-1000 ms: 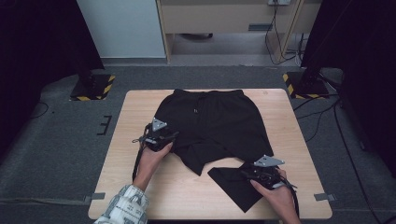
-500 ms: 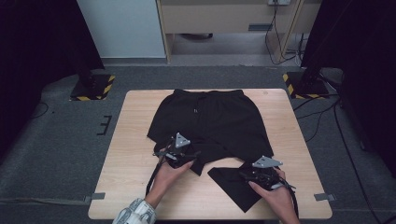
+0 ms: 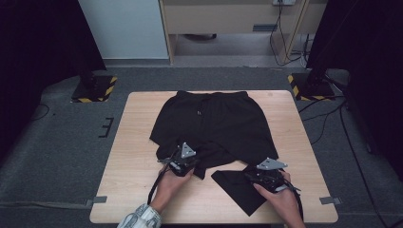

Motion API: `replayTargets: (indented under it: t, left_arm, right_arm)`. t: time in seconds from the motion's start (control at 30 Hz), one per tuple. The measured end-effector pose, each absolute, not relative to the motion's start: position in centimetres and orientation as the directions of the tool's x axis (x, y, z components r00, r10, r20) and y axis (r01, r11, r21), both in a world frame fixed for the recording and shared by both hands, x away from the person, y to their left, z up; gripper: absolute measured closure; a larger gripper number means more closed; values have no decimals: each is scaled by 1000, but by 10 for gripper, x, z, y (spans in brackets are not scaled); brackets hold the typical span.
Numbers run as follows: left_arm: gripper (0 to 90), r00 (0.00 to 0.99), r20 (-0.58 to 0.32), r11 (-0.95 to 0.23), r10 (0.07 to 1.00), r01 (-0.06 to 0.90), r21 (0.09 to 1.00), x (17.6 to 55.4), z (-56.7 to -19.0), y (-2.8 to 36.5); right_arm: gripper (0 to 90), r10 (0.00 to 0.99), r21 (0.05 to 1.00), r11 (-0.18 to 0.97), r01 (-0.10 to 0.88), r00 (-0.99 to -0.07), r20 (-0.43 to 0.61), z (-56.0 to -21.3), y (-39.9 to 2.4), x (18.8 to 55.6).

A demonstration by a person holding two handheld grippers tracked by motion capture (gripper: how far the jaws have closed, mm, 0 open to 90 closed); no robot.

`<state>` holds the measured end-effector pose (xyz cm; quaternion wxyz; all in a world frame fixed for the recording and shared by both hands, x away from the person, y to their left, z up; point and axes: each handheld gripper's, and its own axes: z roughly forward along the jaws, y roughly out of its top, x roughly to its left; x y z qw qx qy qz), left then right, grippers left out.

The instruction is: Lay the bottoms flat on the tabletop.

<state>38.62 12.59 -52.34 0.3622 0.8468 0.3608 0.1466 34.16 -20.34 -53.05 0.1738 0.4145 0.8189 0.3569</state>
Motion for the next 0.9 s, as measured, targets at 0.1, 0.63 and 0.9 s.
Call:
replayTargets:
  t: [0.1,0.63,0.9]
  left_arm:
    - [848,702,-18,-483,712,508,714,381,-521,139]
    - [836,675,-11,-489,738,545,681,336,-517,217]
    - [783,628,-64,-419,776,589,691,320,-515,247]
  right_arm:
    - [503,808,731,395,556,-589,12,-531,-205,343]
    - [838,824,693,418,587,-566,-17,-524,-213,363]
    - [855,817,687,431,585,-576,-22,-524,-210,373]
